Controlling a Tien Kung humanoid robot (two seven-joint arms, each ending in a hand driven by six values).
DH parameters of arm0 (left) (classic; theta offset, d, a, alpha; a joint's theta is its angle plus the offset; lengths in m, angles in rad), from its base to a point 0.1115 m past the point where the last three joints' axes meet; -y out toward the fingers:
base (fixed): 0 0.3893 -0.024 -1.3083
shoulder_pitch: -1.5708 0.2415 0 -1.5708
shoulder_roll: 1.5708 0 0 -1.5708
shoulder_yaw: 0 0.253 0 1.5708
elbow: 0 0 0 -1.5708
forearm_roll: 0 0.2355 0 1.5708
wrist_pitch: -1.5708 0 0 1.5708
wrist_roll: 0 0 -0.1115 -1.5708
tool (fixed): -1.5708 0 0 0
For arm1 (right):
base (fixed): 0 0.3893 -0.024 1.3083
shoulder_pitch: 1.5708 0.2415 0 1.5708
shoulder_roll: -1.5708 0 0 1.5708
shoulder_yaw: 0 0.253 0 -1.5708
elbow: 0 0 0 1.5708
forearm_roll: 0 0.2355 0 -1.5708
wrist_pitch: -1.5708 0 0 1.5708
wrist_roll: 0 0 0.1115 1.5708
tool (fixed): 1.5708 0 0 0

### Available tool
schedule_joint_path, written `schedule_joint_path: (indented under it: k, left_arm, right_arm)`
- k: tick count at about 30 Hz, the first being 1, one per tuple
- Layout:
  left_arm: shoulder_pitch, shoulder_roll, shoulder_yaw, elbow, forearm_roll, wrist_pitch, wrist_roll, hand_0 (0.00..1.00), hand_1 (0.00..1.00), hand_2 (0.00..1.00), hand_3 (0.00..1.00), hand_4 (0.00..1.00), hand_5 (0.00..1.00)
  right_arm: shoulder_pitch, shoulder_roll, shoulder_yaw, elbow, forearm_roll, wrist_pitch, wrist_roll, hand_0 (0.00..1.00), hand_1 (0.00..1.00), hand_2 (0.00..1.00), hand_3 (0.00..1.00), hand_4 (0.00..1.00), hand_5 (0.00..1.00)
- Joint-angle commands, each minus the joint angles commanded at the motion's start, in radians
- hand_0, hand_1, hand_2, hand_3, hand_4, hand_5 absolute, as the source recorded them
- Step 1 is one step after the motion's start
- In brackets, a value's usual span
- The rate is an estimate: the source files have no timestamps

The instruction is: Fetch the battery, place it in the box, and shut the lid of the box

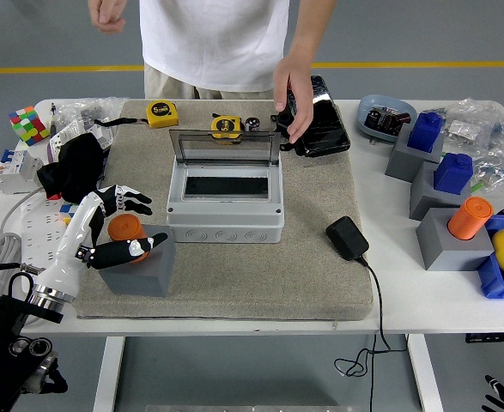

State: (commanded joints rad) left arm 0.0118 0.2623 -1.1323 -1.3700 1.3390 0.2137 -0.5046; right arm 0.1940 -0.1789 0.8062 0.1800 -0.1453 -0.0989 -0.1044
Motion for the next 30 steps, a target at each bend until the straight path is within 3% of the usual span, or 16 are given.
schedule_joint_path:
  k: [6,7,12,13,24,25,30]
  left_arm:
    - [0.000,0.002,0.007,-0.005,-0.007,-0.007,0.009,0.517,0.520,0.468,0.566,0.998,0.002]
    - [0.001,0.004,0.008,-0.008,-0.007,-0.007,0.010,0.428,0.506,0.456,0.556,0.998,0.002]
    - [0.000,0.010,0.013,-0.020,-0.003,-0.009,0.021,0.428,0.506,0.456,0.556,0.998,0.002]
    - [0.000,0.012,0.015,-0.022,-0.002,-0.009,0.024,0.333,0.465,0.433,0.543,0.998,0.002]
    - [-0.005,0.016,0.028,-0.013,0.004,0.004,0.041,0.313,0.453,0.421,0.536,0.998,0.002]
    - [-0.005,0.016,0.029,-0.012,0.004,0.005,0.041,0.245,0.404,0.406,0.525,0.998,0.002]
    - [-0.006,0.017,0.034,-0.007,0.002,0.020,0.030,0.245,0.404,0.406,0.525,0.998,0.002]
  right_arm:
    - [-0.002,0.001,0.004,0.000,-0.002,0.000,-0.001,0.624,0.686,0.668,0.549,0.918,0.492]
    - [-0.003,0.001,0.005,0.000,-0.003,0.000,-0.001,0.624,0.686,0.668,0.549,0.918,0.491]
    - [-0.001,0.001,0.006,0.000,-0.001,-0.001,0.000,0.624,0.686,0.668,0.549,0.918,0.491]
    - [0.000,0.001,0.004,0.000,0.001,-0.001,0.001,0.627,0.685,0.668,0.550,0.918,0.491]
    - [0.000,0.002,0.005,0.000,0.003,-0.001,0.003,0.625,0.685,0.668,0.550,0.918,0.491]
    - [0.000,0.002,0.004,0.000,0.004,-0.001,0.003,0.626,0.685,0.668,0.550,0.918,0.491]
    - [-0.002,0.001,0.006,0.000,0.002,0.000,0.001,0.626,0.685,0.668,0.550,0.918,0.491]
